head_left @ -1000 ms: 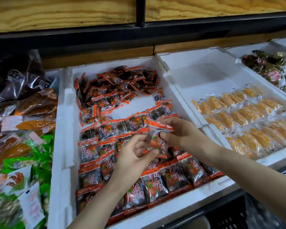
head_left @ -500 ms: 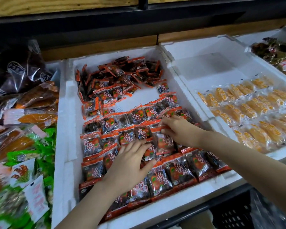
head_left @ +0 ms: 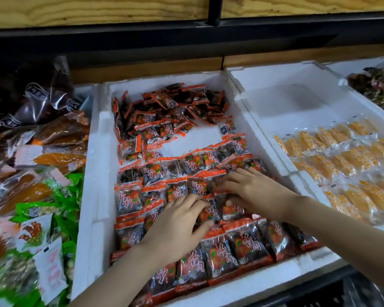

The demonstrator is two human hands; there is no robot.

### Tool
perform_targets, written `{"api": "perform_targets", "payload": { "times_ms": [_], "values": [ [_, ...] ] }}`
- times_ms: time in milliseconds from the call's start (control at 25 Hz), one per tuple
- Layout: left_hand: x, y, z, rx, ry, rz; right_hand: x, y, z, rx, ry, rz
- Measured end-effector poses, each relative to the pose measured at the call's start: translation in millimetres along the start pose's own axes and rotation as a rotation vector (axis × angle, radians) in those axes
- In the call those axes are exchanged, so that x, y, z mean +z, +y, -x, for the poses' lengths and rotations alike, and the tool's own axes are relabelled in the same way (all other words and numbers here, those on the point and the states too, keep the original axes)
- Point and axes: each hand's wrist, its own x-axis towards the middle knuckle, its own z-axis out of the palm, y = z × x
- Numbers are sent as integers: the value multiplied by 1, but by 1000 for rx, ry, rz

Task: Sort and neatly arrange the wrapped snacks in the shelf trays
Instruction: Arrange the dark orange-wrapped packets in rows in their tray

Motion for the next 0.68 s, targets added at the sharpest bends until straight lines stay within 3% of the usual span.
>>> {"api": "perform_targets", "payload": {
  "times_ms": [120,280,440,560,680],
  "values": [
    [-16,-20,-22,-41,122,83,-14,9,-30,98,81,-210],
    [-38,-78,-69,-276,355,-4,-12,25,-99,237,104,-423],
    [-43,-138,-97,-563,291,23,18,23,-170,282,48,-619],
    [-37,-159,-100,-605,359,144,36,14,-209,295,31,-724],
    [-35,-164,-102,-648,435,111,46,10,-241,412,120,-830]
  ]
}}
